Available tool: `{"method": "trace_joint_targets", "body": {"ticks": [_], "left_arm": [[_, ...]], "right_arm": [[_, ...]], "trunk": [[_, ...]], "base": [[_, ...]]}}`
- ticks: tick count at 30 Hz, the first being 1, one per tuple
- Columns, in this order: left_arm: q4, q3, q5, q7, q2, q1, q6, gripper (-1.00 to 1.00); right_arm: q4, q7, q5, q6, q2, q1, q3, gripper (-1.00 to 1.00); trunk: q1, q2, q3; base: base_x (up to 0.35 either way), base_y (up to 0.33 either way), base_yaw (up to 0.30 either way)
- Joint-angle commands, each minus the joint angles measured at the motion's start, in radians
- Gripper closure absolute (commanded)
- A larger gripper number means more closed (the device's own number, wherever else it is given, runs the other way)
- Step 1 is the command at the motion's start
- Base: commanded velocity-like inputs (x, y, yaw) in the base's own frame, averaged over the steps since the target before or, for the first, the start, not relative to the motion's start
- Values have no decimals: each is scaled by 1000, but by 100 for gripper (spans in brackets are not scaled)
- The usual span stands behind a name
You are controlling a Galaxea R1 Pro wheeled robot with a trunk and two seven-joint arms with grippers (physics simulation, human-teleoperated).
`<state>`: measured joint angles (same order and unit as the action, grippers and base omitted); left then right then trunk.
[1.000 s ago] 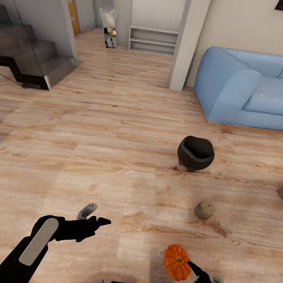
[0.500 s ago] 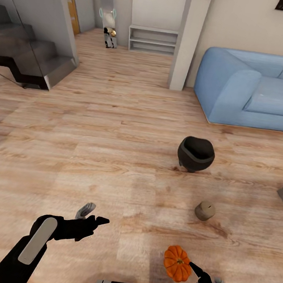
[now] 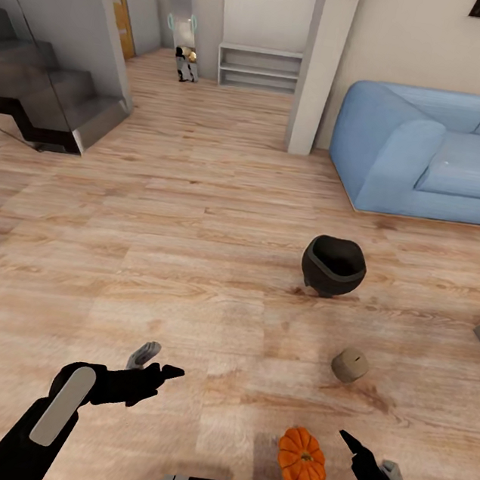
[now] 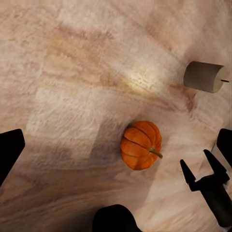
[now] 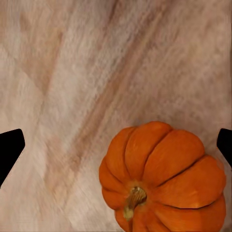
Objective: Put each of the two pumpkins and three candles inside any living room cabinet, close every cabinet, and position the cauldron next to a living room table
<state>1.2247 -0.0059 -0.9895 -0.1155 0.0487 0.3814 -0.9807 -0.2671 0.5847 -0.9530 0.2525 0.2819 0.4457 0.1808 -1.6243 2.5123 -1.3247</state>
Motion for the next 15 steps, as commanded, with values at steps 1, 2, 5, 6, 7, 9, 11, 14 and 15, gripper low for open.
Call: {"method": "trace_joint_targets", "body": {"ticks": [1, 2, 5, 6, 7, 9, 11, 14, 15], "left_arm": [[1, -1, -11, -10, 0, 0, -3, -100], [1, -1, -11, -10, 0, 0, -3, -100], [3, 2, -10, -9, 1, 0, -3, -100], [3, 2, -9, -9, 1, 0, -3, -100], [3, 2, -9, -9, 1, 0, -3, -100], [3, 2, -10, -9, 1, 0, -3, -100], [5, 3, -10, -10, 1, -1, -3, -100], [10, 4, -11, -9, 2, 0, -3, -100], [11, 4, -11, -9, 2, 0, -3, -100]], "right_arm": [[0, -4, -8, 4, 0, 0, 9, -100], [0, -9, -8, -2, 0, 1, 15, -100], [0, -26, -7, -19, 0, 1, 32, -100], [0, -32, -6, -25, 0, 1, 38, -100], [0, -37, -5, -30, 0, 1, 43, -100], [-1, -49, -1, -41, 0, 1, 55, -100], [-3, -51, 1, -53, 0, 1, 66, -100], [-5, -51, 2, -89, 0, 1, 66, -100], [-6, -51, 0, -89, 0, 1, 66, -100]], "trunk": [[0, 0, -1], [0, 0, -1], [0, 0, -1], [0, 0, -1], [0, 0, -1], [0, 0, -1], [0, 0, -1], [0, 0, -1], [0, 0, -1]], "base": [[145, 0, 0], [138, 0, 0], [46, 0, 0], [13, 0, 0], [8, 0, 0], [4, 0, 0], [2, 0, 0], [0, 0, 0], [0, 0, 0]]}}
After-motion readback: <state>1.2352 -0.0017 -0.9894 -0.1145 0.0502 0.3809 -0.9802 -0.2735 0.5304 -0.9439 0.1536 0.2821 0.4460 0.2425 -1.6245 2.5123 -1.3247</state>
